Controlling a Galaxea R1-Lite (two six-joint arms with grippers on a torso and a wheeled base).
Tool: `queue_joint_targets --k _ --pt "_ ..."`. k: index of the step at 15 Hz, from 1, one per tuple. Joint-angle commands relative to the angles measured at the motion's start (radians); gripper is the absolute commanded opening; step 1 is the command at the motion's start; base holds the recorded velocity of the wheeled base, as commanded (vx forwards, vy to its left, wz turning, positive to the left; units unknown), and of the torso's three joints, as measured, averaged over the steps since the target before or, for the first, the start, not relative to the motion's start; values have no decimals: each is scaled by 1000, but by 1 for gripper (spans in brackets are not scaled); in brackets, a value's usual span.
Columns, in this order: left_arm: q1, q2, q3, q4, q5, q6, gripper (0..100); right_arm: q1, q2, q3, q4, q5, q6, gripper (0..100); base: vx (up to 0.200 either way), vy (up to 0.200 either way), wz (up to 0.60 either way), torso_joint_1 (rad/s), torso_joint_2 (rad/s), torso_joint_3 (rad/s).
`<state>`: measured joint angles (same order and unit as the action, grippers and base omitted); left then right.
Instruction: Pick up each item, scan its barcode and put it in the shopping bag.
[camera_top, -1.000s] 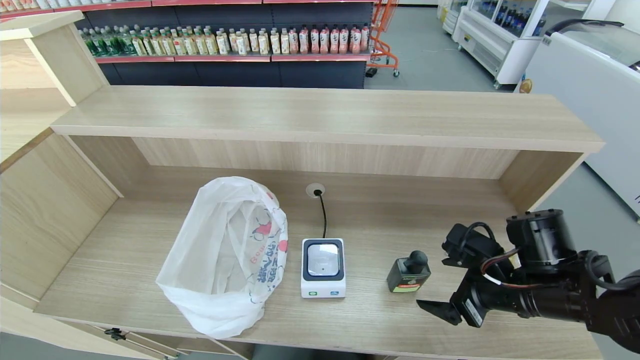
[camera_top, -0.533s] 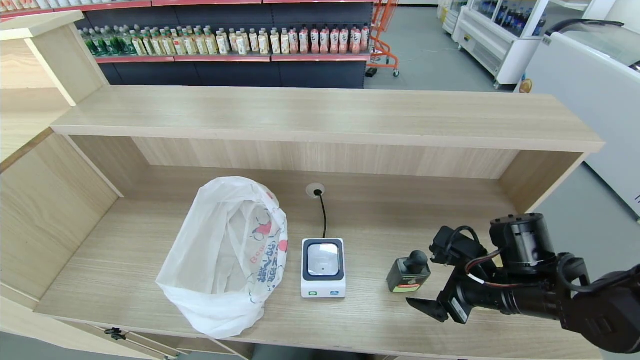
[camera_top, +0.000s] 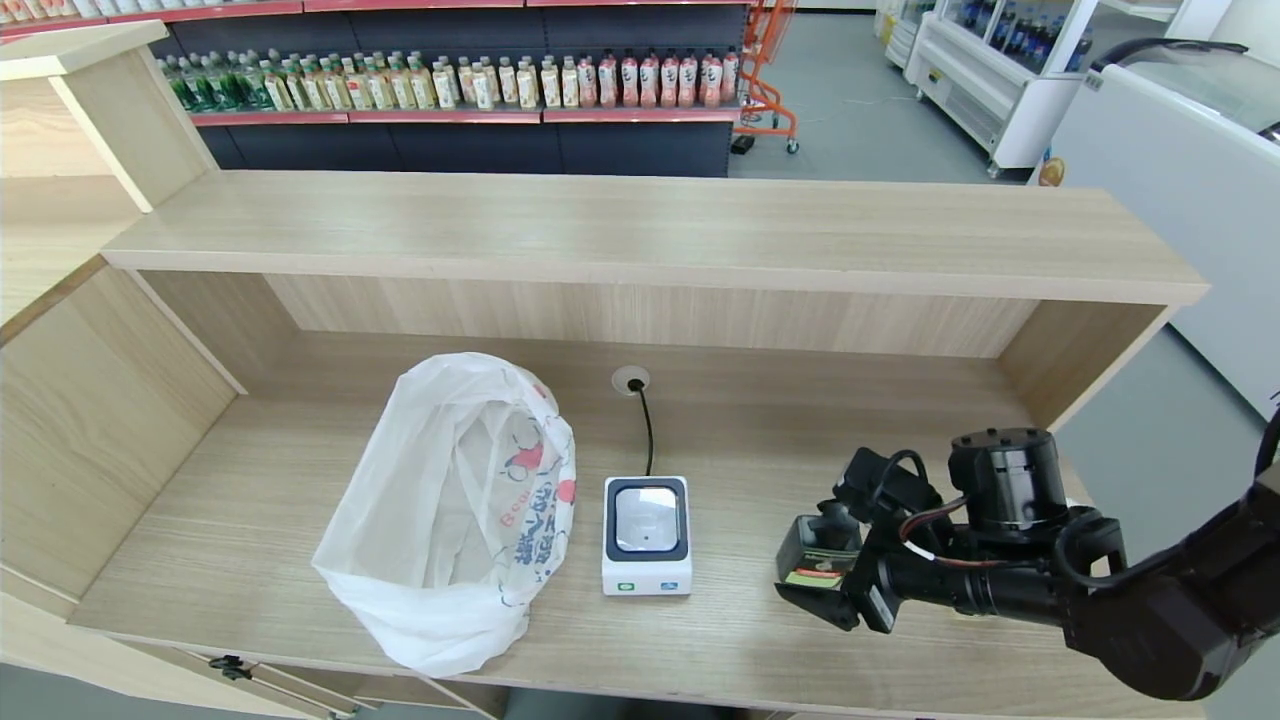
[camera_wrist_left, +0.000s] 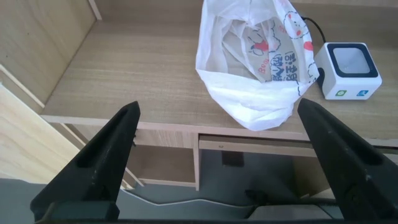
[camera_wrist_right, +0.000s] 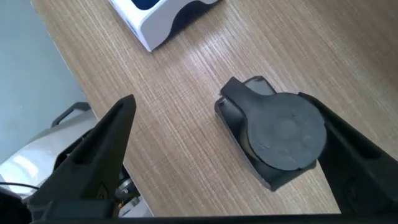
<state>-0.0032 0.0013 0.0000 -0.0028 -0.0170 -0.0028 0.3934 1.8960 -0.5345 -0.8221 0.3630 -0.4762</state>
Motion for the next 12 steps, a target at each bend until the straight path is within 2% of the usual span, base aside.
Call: queue_joint_targets --k 1,8,9,12 --pt "0 0 0 0 0 0 100 -1 34 1 -14 24 1 100 0 0 0 0 0 0" --pt "0 0 0 0 0 0 100 -45 74 16 -75 56 1 100 0 0 0 0 0 0" --pt "0 0 0 0 0 0 100 -48 75 16 -77 63 1 0 0 0 0 0 0 0" --pt "0 0 0 0 0 0 100 -59 87 21 -94 77 -1 0 0 0 0 0 0 0"
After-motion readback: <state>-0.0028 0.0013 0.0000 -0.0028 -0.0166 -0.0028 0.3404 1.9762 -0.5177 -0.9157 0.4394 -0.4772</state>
